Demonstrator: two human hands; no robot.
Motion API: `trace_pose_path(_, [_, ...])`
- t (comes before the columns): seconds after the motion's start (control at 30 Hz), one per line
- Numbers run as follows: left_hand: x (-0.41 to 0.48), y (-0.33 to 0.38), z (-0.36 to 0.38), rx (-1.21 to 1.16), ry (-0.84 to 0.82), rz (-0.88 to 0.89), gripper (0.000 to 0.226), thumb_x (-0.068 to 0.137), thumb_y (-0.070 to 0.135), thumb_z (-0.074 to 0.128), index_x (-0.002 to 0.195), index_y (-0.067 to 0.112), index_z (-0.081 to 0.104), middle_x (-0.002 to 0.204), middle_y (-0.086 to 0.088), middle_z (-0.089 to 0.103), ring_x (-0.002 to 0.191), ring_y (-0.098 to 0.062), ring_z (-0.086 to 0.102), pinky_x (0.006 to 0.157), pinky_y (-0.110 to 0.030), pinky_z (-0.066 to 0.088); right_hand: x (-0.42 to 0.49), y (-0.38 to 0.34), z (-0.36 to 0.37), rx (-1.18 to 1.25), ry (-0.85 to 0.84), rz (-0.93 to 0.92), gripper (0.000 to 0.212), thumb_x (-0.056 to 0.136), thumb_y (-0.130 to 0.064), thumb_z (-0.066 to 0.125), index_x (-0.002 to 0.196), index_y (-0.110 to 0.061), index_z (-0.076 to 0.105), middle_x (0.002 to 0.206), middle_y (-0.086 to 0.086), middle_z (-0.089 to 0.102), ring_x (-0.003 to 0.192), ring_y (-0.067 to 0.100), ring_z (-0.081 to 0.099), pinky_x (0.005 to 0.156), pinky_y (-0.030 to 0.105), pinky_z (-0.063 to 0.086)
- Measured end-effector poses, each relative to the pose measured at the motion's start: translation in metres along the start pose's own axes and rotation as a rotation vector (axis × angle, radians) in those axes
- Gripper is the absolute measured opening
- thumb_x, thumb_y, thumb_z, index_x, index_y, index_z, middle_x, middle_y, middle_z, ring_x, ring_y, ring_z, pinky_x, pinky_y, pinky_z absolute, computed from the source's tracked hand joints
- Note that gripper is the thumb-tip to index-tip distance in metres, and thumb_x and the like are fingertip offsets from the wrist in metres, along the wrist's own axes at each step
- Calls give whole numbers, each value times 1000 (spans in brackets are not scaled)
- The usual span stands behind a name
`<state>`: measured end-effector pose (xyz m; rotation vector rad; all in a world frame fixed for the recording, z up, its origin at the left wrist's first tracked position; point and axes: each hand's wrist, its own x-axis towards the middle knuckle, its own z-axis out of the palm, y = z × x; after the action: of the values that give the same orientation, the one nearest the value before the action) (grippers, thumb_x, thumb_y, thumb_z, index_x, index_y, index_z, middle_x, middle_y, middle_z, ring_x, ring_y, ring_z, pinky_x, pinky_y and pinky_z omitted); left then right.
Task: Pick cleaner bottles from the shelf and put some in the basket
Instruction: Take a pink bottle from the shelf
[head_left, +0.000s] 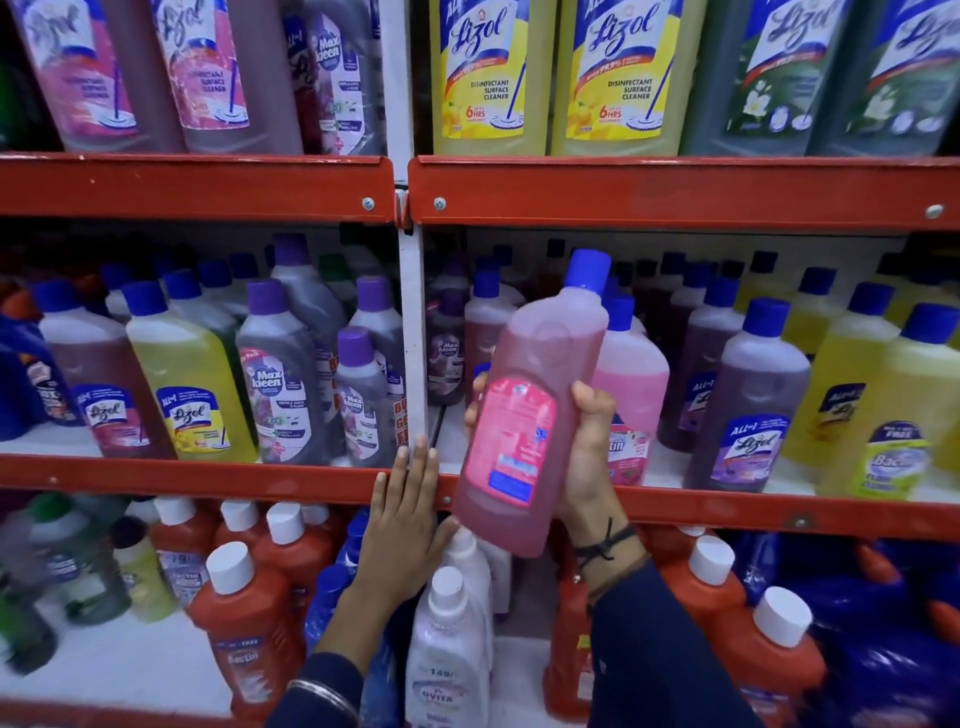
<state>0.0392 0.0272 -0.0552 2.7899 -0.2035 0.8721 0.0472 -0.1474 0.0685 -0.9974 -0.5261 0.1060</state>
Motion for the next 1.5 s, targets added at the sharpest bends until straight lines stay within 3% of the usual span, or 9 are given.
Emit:
trace_pose_path(0.1, [0,1,0,22,-3,-33,79,89,64,11,145,9,7,155,-7,2,140,-9,-21,113,-32,-12,15,-2,10,-262,123,-126,71,64,-56,58,119,-12,53,99,5,67,86,17,64,79,38,53])
trace_pose_path(0.2, [1,0,3,49,-5,-44,76,89,56,27,146,11,3,156,-8,4,142,-12,-16,113,-33,-10,29,-1,18,-559,272,-231,86,63,-59,63,130,-17,30,106,-10,58,92,1,62,79,23,52])
trace_pose_path(0.3, [1,-3,5,52,2,-38,75,90,55,28,146,13,2,156,-7,5,143,-13,-14,114,-34,-10,37,7,16,-824,428,-253,97,56,-66,67,127,-17,24,120,4,55,105,19,58,85,38,51])
trace_pose_path(0.43, [1,-3,7,41,14,-28,75,89,55,29,146,12,3,155,-8,6,143,-13,-15,113,-37,-5,42,24,12,-1043,575,-284,97,58,-64,74,125,-14,24,125,9,50,111,27,54,76,34,47])
trace_pose_path(0.67, [2,-7,12,26,-4,-22,76,89,55,29,145,17,-6,153,10,-28,142,-12,-18,114,-35,-10,49,46,16,-1153,678,-292,96,56,-65,76,118,-8,29,120,14,53,110,34,56,74,37,48])
trace_pose_path(0.9, [3,-7,10,30,-20,-40,75,90,54,31,145,13,1,155,-8,7,143,-13,-14,112,-38,-1,49,54,24,-1294,777,-334,94,59,-65,75,117,-7,28,120,16,53,110,36,56,67,39,49])
trace_pose_path(1.3, [0,6,0,56,-35,-58,78,88,58,30,145,9,13,154,-10,11,143,-23,2,114,-43,3,22,46,12,-1355,721,-412,81,70,-70,62,119,-10,37,116,9,51,102,25,57,61,26,40])
trace_pose_path(1.4, [-1,16,-1,34,-66,-86,83,84,69,9,144,15,-9,154,-4,-15,143,-23,-14,115,-41,-8,-1,31,-6,-1221,696,-621,61,76,-56,65,115,-14,42,111,4,51,98,13,51,71,20,42])
trace_pose_path(1.5, [1,27,-1,-20,-84,-125,85,78,74,1,138,21,-27,148,-1,-35,137,-17,-31,110,-36,-18,-12,15,-33,-1137,784,-715,56,78,-42,67,116,-8,44,116,10,49,107,23,51,88,24,42])
